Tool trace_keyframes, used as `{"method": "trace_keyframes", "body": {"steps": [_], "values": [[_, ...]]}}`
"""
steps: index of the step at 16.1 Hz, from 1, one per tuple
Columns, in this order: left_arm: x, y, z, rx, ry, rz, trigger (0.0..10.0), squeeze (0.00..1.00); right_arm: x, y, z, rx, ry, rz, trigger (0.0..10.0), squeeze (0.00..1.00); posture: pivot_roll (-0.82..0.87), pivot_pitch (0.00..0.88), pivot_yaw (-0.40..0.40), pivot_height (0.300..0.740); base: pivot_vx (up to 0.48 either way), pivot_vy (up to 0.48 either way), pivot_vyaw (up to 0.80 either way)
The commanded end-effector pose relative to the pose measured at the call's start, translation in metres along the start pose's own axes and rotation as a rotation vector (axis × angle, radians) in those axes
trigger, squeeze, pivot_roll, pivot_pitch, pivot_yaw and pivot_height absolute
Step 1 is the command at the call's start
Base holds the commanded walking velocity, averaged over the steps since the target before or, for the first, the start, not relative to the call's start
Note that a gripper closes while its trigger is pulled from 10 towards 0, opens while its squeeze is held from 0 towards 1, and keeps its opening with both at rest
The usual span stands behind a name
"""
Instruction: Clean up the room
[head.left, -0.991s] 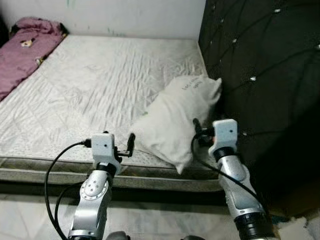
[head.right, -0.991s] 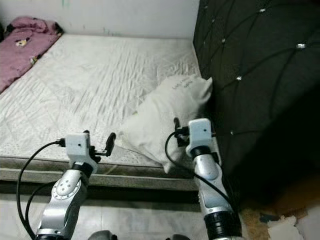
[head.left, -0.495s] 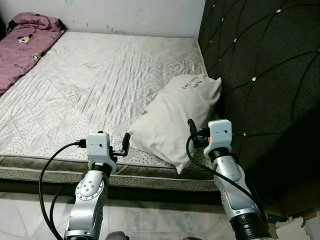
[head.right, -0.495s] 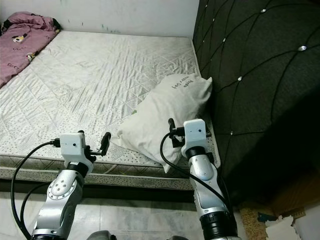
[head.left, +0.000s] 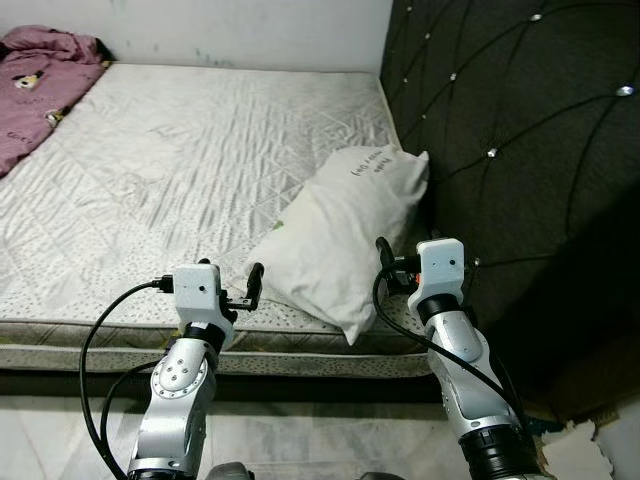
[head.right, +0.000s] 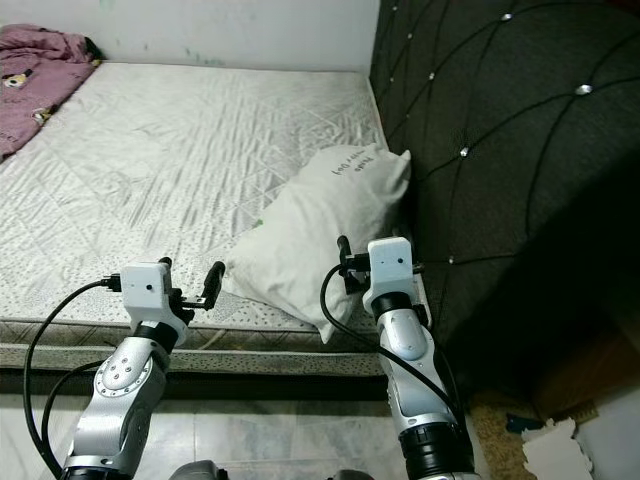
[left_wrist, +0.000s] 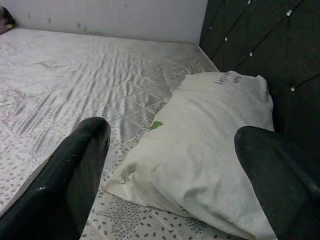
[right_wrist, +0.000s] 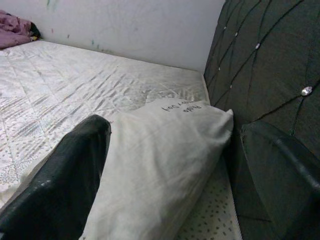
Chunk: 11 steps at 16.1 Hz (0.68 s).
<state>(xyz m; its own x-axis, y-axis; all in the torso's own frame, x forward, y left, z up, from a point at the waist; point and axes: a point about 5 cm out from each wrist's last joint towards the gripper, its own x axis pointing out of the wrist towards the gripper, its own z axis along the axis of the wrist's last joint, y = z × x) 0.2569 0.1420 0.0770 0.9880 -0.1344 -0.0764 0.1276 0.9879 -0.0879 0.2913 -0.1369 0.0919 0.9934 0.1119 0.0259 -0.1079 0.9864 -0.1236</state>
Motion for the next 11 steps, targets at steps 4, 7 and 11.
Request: {"method": "trace_keyframes", "body": {"steps": [4,7,11], "values": [[0.0005,-0.0009,0.0026,0.000,-0.013,-0.012,10.0,0.00,0.0024,0.0001,0.0023,-0.002,-0.004,0.004,10.0,0.00,0.02,0.000,-0.004,0.740,0.326,0.000,0.00],[0.0005,-0.0010,0.0026,0.000,-0.013,-0.015,10.0,0.00,0.0025,0.0003,0.0023,-0.002,-0.004,0.004,10.0,0.00,0.02,0.000,-0.004,0.740,0.339,0.000,0.00],[0.0006,-0.0012,0.0025,0.001,-0.012,-0.018,10.0,0.00,0.0026,0.0003,0.0024,-0.003,-0.005,0.003,10.0,0.00,0.02,0.000,-0.003,0.740,0.351,0.000,0.00]]}}
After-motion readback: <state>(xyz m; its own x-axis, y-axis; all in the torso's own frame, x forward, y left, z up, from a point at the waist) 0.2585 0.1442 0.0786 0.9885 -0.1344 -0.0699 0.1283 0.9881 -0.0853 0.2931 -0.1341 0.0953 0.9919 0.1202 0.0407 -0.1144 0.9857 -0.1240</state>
